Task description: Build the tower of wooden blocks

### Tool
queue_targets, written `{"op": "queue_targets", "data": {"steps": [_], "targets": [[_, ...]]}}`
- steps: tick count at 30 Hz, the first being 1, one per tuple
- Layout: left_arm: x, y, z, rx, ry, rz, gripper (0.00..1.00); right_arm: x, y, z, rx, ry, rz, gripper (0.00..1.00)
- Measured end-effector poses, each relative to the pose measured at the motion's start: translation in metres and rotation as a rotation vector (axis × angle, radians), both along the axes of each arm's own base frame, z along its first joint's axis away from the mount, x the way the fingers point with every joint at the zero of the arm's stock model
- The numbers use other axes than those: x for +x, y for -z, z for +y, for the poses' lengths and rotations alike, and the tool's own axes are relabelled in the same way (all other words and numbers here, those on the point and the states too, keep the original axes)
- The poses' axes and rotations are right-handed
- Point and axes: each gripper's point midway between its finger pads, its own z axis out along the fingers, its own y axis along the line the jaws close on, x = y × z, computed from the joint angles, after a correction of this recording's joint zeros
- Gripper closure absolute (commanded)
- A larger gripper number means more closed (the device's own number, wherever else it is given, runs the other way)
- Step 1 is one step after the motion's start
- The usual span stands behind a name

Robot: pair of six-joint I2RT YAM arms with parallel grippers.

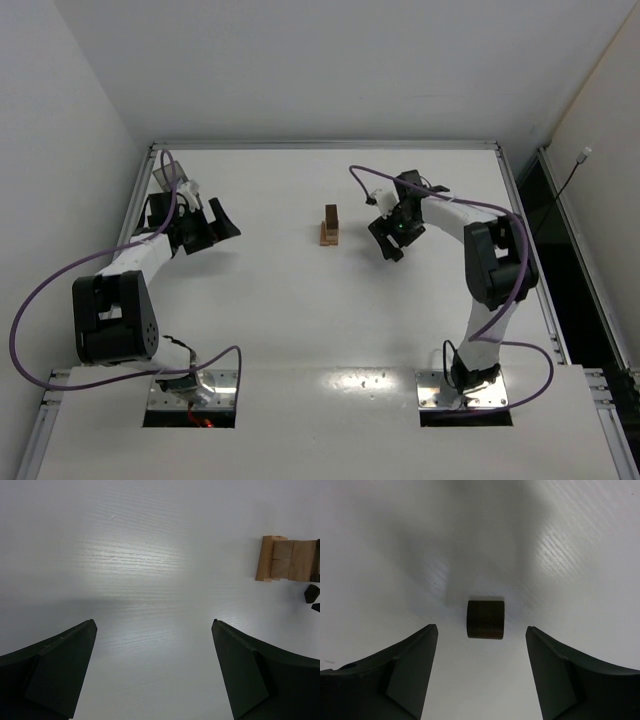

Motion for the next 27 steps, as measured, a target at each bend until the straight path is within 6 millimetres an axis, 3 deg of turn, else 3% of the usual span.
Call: {"op": "queue_targets", "data": {"steps": [8, 18, 21, 25, 27], "targets": [[0.0, 0.001, 0.0, 0.0, 0.001, 0.002, 0.0, 0.005, 0.014, -0.013, -0.019, -0.004, 0.033, 0.44], [0.0, 0.003, 0.0, -0.002, 0.001, 0.01, 0.0, 0.007, 0.017, -0.015, -0.033, -0.052, 0.038, 0.61], [0.0, 0.004, 0.0, -0.002, 0.001, 0.012, 0.0, 0.005, 0.017, -0.016, -0.038, -0.068, 0.043, 0.73], [0.0, 0.005, 0.0, -0.003, 0.0, 0.014, 0.0, 0.005, 0.016, -0.017, -0.043, -0.085, 0.047, 0.98], [0.0, 0.005, 0.0, -0.003, 0.0, 0.014, 0.0, 0.005, 0.015, -0.017, -0.044, -0.084, 0.055, 1.0]]}}
